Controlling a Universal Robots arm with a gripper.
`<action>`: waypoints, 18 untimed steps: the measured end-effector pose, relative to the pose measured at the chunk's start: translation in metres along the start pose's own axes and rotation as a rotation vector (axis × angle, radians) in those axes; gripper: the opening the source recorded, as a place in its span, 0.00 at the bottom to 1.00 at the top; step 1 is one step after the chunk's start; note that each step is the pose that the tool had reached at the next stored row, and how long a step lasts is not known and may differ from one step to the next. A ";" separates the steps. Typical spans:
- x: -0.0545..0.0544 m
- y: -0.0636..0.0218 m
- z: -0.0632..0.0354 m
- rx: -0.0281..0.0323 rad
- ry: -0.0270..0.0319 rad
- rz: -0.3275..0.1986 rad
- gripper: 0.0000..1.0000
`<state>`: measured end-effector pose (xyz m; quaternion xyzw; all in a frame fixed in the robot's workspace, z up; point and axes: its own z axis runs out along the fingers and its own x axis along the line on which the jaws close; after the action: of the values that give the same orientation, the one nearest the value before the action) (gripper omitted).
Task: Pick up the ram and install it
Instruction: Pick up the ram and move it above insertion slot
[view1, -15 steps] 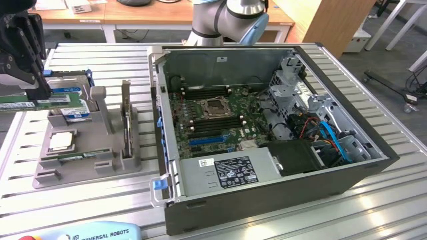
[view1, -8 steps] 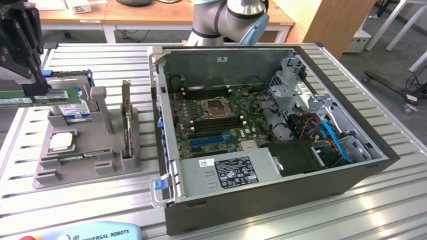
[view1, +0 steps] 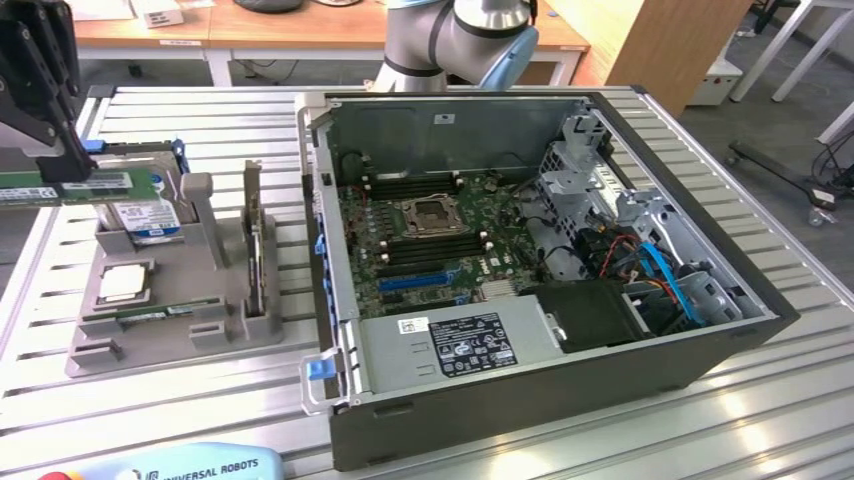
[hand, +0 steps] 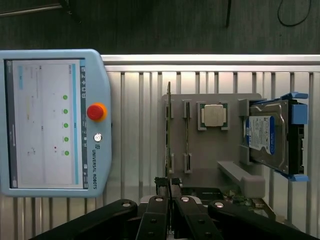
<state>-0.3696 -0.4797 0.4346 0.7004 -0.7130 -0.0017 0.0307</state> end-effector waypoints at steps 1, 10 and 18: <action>0.000 0.0001 -0.0011 0.0001 0.0007 0.000 0.12; 0.000 0.0005 -0.0107 0.0001 0.0079 0.000 0.12; 0.000 0.0010 -0.0215 0.0003 0.0156 0.001 0.12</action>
<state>-0.3696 -0.4789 0.4561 0.7002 -0.7130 0.0038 0.0361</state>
